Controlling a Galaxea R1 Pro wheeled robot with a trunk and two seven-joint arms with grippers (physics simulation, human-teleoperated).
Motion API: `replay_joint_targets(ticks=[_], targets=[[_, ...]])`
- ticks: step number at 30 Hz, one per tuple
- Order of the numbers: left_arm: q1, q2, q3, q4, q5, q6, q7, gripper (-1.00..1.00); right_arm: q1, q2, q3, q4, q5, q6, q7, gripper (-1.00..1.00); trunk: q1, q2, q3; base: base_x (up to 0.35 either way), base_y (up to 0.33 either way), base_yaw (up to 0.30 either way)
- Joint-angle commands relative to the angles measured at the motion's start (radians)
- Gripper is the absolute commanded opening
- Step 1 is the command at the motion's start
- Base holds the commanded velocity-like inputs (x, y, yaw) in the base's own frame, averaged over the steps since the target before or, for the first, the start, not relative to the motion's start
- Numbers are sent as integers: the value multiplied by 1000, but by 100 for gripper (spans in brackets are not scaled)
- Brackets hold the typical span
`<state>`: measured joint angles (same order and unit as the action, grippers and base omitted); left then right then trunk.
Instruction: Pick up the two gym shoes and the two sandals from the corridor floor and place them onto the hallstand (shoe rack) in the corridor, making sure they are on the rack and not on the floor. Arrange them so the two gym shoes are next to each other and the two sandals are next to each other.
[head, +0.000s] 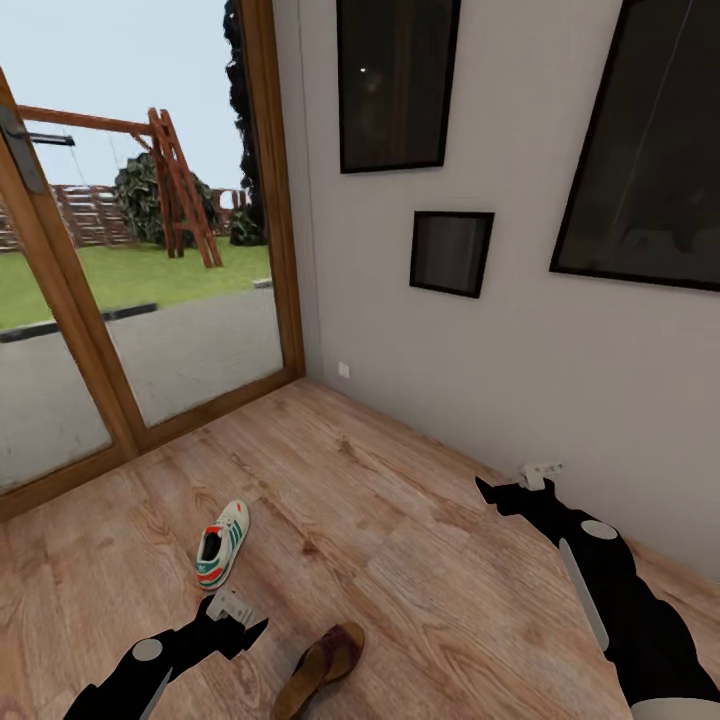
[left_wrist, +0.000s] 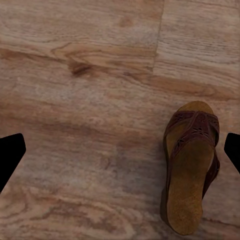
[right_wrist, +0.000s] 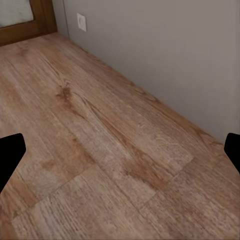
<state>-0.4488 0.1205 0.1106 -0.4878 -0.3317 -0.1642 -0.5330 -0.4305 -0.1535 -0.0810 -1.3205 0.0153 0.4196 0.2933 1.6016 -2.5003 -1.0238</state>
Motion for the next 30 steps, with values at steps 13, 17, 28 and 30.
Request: replay_joint_targets(ticks=[13, 17, 28, 30], targets=[[-1, -1, 8, 0, -12, -6, -5, 100, -1, 0, -2, -3, 2, 7, 6, 100, 1, -1, -13, 0, 0, 0], [-1, -1, 8, 0, -12, -6, -5, 100, -1, 0, -2, -3, 2, 7, 6, 100, 3, -2, -30, 0, 0, 0], [-1, -1, 6, 3, -12, -6, -5, 100, -1, 0, -2, -3, 2, 7, 6, 100, 8, -5, -86, 0, 0, 0], [-1, -1, 6, 5, -12, -6, -5, 100, -1, 0, -2, -3, 2, 7, 6, 100, 9, -5, -97, 0, 0, 0]])
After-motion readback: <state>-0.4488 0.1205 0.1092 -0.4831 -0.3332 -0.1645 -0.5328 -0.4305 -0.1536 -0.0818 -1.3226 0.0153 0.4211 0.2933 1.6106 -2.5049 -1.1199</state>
